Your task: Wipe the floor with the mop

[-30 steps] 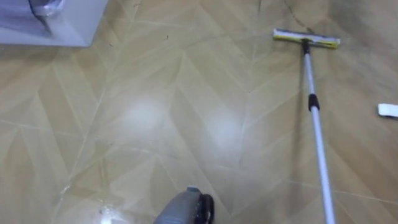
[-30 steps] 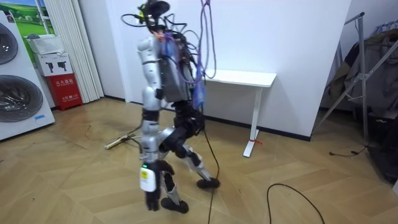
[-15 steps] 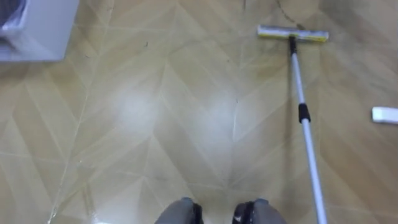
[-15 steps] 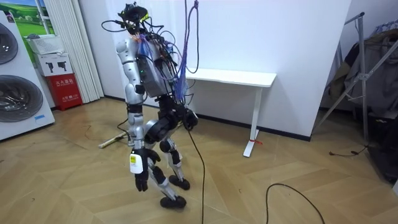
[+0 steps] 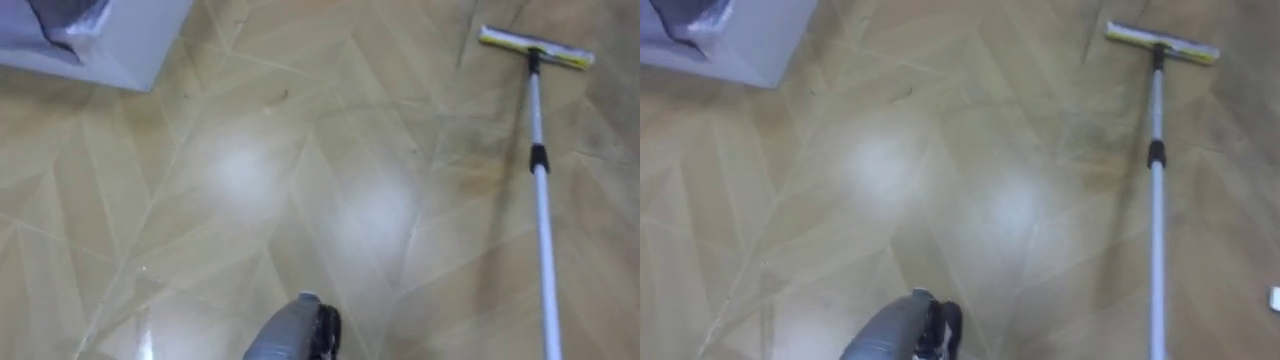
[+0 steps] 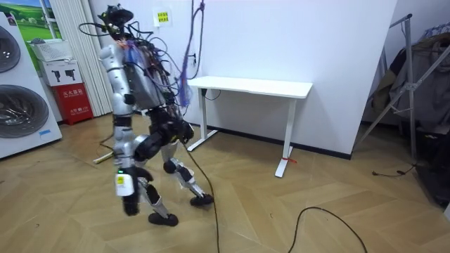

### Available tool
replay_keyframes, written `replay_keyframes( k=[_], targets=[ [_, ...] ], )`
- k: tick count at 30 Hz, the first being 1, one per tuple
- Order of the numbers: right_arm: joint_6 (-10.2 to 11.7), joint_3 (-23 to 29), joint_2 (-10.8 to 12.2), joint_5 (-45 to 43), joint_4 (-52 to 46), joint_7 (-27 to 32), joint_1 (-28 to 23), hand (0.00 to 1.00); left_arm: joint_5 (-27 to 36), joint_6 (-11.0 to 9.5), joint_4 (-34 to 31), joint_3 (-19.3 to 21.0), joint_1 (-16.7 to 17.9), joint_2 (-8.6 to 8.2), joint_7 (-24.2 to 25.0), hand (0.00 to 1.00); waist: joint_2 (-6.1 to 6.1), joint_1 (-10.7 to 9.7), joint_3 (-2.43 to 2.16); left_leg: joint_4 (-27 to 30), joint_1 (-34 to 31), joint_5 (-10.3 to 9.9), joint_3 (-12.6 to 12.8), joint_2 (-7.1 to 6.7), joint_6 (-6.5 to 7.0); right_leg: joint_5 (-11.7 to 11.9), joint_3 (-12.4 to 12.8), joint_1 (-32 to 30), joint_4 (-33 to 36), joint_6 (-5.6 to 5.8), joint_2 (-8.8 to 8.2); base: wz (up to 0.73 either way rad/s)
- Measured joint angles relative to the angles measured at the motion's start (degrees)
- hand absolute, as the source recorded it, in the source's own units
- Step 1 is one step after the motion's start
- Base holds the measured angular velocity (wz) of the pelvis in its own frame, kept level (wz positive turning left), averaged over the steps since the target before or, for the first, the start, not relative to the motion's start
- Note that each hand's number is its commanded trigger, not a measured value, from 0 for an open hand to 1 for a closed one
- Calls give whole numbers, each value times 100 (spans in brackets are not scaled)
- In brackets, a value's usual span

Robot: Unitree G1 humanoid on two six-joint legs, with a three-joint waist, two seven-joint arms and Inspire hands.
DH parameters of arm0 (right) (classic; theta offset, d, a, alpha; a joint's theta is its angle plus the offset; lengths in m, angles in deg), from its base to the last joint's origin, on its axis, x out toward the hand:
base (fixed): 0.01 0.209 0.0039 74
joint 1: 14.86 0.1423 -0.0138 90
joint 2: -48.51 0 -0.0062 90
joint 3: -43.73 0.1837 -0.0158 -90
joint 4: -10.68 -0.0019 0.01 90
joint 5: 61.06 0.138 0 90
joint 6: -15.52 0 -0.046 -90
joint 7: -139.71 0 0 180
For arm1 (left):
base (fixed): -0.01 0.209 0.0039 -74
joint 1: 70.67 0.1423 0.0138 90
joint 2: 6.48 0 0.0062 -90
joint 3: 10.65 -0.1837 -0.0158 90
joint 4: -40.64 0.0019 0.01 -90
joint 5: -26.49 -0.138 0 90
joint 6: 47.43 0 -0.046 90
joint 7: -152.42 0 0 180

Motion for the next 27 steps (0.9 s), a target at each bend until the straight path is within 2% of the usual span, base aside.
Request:
replay_keyframes(
  k=[2,4,5,6,7,8,10,12,13,14,15,16,17,18,19,20,21,22,23,24,25,26,27],
  targets=[
    [-12,5,192,8,-12,174,-229,100,0,-85,2,-5,-42,-53,-180,0,107,-172,-14,-199,127,-23,-98,-35,-7,-54,94,-490,-32,5,85,-1],
    [-19,5,402,46,-20,279,-448,100,1,-88,6,-5,-34,-126,-307,0,135,-258,-13,-411,304,-21,-130,-28,-17,-80,131,-924,-742,-10,160,-28],
    [-31,10,521,39,-20,297,-595,100,-22,-75,7,-5,-8,-184,-348,0,112,-282,-10,-546,469,-44,-131,-36,-60,-15,88,-1038,-1523,-64,157,-28],
    [-35,10,612,35,-27,293,-714,100,-37,-54,8,2,27,-230,-357,0,90,-300,-6,-601,613,-102,-165,-54,-141,269,-16,-1040,-2208,-165,164,-20],
    [-43,10,638,29,-38,293,-767,100,-42,-44,10,8,45,-260,-367,0,96,-309,-1,-579,669,-156,-221,-45,-181,504,-66,-1041,-2268,-214,193,-9],
    [-116,16,657,9,-48,291,-786,100,-40,-36,3,0,89,-311,-393,0,82,-301,-9,-566,742,-221,-314,-7,-263,504,-199,-931,-2317,-338,224,-12],
    [-236,62,651,-114,-49,312,-606,100,-19,24,10,2,106,-311,-395,0,96,-239,-23,-423,813,-276,-346,95,-370,416,-400,-777,-2330,-479,254,-17],
    [-369,133,592,-400,-8,352,-137,100,151,67,13,-1,183,-220,-438,0,-83,-176,24,38,842,-302,-340,220,-430,153,-607,-615,-2086,-621,195,-19],
    [-409,126,543,-466,-6,357,19,100,184,69,11,-2,217,-214,-445,0,-105,-149,21,216,795,-307,-326,272,-452,82,-638,-593,-2029,-644,203,-25],
    [-414,120,396,-552,-10,351,304,100,239,81,-4,-9,241,-217,-456,0,-123,-36,32,620,695,-297,-330,374,-482,-42,-664,-570,-1884,-697,260,-12],
    [-387,119,226,-599,-29,347,615,100,262,80,-6,-7,250,-209,-461,0,-133,25,38,990,582,-238,-320,460,-591,-178,-713,-558,-1736,-740,271,-3],
    [-361,113,138,-602,-37,342,777,100,260,77,-10,-8,251,-193,-463,0,-145,67,40,1128,537,-205,-296,508,-647,-234,-729,-551,-1684,-759,280,7],
    [-295,101,-13,-615,-47,310,1117,100,261,74,-68,-15,296,-111,-461,0,-218,139,58,1382,420,-99,-208,624,-801,-318,-714,-549,-1615,-799,338,0],
    [-224,0,-128,-582,-114,250,1433,100,256,75,-204,-68,407,23,-462,0,-278,236,90,1654,285,77,-192,707,-891,-387,-668,-546,-1577,-841,446,-8],
    [-173,-22,-167,-575,-151,220,1524,100,256,75,-226,-83,435,85,-462,0,-311,281,105,1783,211,179,-188,731,-887,-401,-650,-536,-1565,-852,484,-6],
    [-69,-124,-227,-541,-287,203,1688,100,237,79,-233,-114,485,185,-461,0,-383,356,101,1786,44,141,-192,756,-868,-412,-611,-525,-1569,-874,537,25],
    [31,-144,-279,-377,-408,163,1726,100,199,78,-236,-113,495,243,-454,0,-390,375,99,1403,-191,85,-189,733,-784,-426,-520,-480,-1610,-905,628,45],
    [78,-124,-281,-282,-421,152,1700,100,199,76,-235,-109,496,263,-443,0,-385,378,103,1116,-278,85,-193,679,-784,-438,-435,-433,-1648,-906,689,84],
    [102,-88,-271,-75,-427,109,1549,100,190,66,-288,-110,501,268,-389,0,-387,398,101,401,-357,119,-195,511,-781,-483,-350,-266,-1782,-863,714,97],
    [111,8,-230,147,-418,64,1297,100,188,56,-367,-110,534,257,-283,0,-387,405,98,-311,-320,344,-206,286,-733,-521,-193,-68,-1946,-793,728,97],
    [125,13,-215,263,-392,37,1149,100,189,38,-380,-109,523,237,-246,0,-370,405,89,-502,-265,530,-200,215,-663,-541,-103,27,-2048,-753,751,82],
    [146,11,-197,460,-316,-15,816,100,182,33,-383,-107,542,186,-157,0,-299,390,51,-716,-30,717,-55,244,-415,-581,12,226,-2214,-670,770,60],
    [181,1,-200,557,-193,-36,462,100,65,39,-383,-107,566,124,-88,0,-243,394,37,-778,151,630,207,339,-260,-600,138,350,-2196,-586,740,41]
  ],
)
